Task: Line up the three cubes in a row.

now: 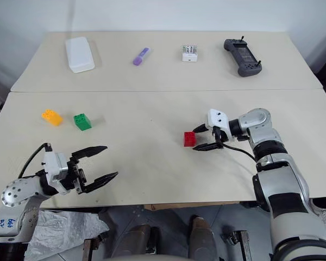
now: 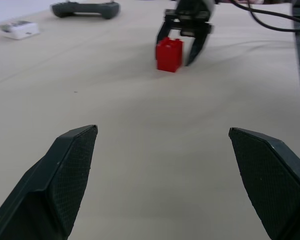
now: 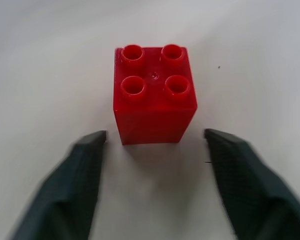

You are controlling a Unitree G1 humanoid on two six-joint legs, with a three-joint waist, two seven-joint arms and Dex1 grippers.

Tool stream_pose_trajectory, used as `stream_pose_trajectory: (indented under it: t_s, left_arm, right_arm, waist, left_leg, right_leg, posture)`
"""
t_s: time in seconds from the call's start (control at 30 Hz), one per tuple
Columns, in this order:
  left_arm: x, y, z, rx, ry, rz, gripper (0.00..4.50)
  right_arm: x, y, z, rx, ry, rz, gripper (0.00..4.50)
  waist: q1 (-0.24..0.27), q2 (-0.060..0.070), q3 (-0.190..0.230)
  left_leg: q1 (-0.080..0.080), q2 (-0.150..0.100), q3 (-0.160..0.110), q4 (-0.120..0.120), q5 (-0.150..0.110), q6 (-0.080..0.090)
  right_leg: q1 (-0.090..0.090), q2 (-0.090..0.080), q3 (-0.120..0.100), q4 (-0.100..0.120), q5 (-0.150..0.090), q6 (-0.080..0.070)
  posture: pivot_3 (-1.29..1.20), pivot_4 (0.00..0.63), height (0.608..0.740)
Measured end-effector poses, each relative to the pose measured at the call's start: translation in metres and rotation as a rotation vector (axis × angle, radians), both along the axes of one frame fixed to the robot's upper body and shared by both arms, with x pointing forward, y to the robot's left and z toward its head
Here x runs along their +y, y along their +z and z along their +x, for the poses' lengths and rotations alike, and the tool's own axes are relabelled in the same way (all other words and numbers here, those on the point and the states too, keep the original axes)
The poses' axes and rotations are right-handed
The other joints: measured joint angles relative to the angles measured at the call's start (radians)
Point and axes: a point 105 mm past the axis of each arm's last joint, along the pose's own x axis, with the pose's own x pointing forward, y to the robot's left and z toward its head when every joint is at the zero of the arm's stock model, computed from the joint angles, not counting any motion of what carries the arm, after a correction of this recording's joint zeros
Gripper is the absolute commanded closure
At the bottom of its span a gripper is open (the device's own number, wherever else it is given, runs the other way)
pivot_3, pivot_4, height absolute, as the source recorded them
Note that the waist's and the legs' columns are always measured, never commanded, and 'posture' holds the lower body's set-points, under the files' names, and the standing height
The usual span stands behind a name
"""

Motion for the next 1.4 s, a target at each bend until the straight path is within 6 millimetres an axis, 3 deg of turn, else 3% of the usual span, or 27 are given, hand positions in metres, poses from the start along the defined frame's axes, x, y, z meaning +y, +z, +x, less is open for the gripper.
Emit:
stream_pose_trajectory:
  t_s: [0.1,0.2,0.3,0.37,0.5,0.63,0.73,0.87,1.0,1.2,1.4]
  left_arm:
    - [0.019,0.002,-0.003,-0.023,0.146,-0.045,0.00]
    - [0.065,-0.004,-0.014,-0.047,0.455,-0.137,0.00]
    - [0.112,-0.013,-0.032,-0.063,0.758,-0.194,0.00]
    - [0.127,-0.014,-0.039,-0.081,0.863,-0.220,0.00]
    - [0.149,-0.024,-0.059,-0.073,1.034,-0.278,0.00]
    - [0.145,-0.025,-0.056,-0.062,1.035,-0.306,0.00]
    - [0.132,-0.017,-0.039,-0.073,0.996,-0.340,0.00]
    - [0.101,-0.004,-0.007,-0.051,0.922,-0.398,0.00]
    - [0.059,0.007,0.041,0.032,0.920,-0.469,0.00]
    - [0.032,0.008,0.083,0.096,1.048,-0.437,0.00]
    - [0.023,-0.002,0.113,0.150,1.144,-0.405,0.00]
  right_arm:
    - [-0.002,0.025,0.001,-0.081,-0.003,0.110,0.04]
    - [-0.013,0.046,-0.021,-0.156,0.013,0.288,0.04]
    - [-0.004,0.036,-0.054,-0.108,0.076,0.427,0.04]
    - [0.007,0.030,-0.067,-0.060,0.094,0.483,0.04]
    - [0.022,0.040,-0.079,-0.078,0.019,0.649,0.04]
    - [0.020,0.036,-0.079,-0.090,-0.071,0.682,0.04]
    - [0.016,0.038,-0.077,-0.110,-0.117,0.692,0.04]
    - [0.014,0.036,-0.079,-0.116,-0.138,0.689,0.04]
    - [0.014,0.040,-0.078,-0.125,-0.132,0.685,0.04]
    - [0.016,0.038,-0.078,-0.102,-0.133,0.680,0.04]
    - [0.023,0.038,-0.083,-0.083,-0.110,0.672,0.04]
  waist:
    - [0.000,0.001,0.000]
    - [0.005,0.000,0.000]
    - [0.016,0.000,0.000]
    - [0.026,0.000,0.000]
    - [0.030,0.000,0.000]
    - [0.050,-0.001,-0.001]
    - [0.054,-0.001,-0.001]
    - [0.052,-0.001,-0.001]
    - [0.055,-0.001,-0.001]
    - [0.054,-0.002,-0.001]
    - [0.057,-0.002,-0.001]
  left_leg:
    - [0.000,0.000,0.000,0.000,0.000,0.000]
    - [0.000,0.002,-0.004,0.000,-0.003,-0.002]
    - [0.000,0.003,-0.003,0.002,-0.005,-0.002]
    - [0.000,0.003,-0.001,0.005,-0.006,-0.001]
    - [0.000,0.004,-0.001,0.010,-0.011,-0.006]
    - [0.000,0.003,-0.001,0.011,-0.012,-0.006]
    - [0.000,0.003,-0.001,0.010,-0.012,-0.005]
    - [0.000,0.003,0.000,0.010,-0.010,-0.001]
    - [0.001,0.001,-0.001,0.011,-0.009,0.001]
    - [0.000,0.001,0.000,0.010,-0.008,0.002]
    - [0.000,0.001,0.001,0.011,-0.008,0.002]
  right_leg:
    - [0.000,0.000,0.000,0.000,0.000,0.000]
    - [0.000,0.000,0.000,0.001,-0.001,-0.002]
    - [0.001,0.001,-0.007,0.000,-0.002,-0.004]
    - [0.001,0.000,-0.006,0.001,-0.002,-0.003]
    - [0.004,-0.001,-0.004,0.001,-0.001,-0.001]
    - [0.003,-0.001,-0.002,0.001,0.000,-0.002]
    - [0.003,-0.001,-0.002,0.002,0.000,-0.002]
    - [0.003,0.000,-0.002,0.002,0.000,-0.002]
    - [0.003,0.000,-0.002,0.004,0.000,-0.002]
    - [0.002,0.002,-0.003,0.003,0.000,-0.002]
    - [0.003,0.002,-0.003,0.003,0.000,-0.001]
  posture:
    - [0.00,0.150,0.740]
    - [0.00,0.150,0.740]
    - [0.00,0.150,0.740]
    - [0.00,0.150,0.740]
    - [0.00,0.150,0.740]
    - [0.00,0.150,0.740]
    - [0.00,0.150,0.740]
    - [0.00,0.150,0.740]
    - [0.00,0.150,0.740]
    - [0.00,0.150,0.740]
    - [0.00,0.150,0.740]
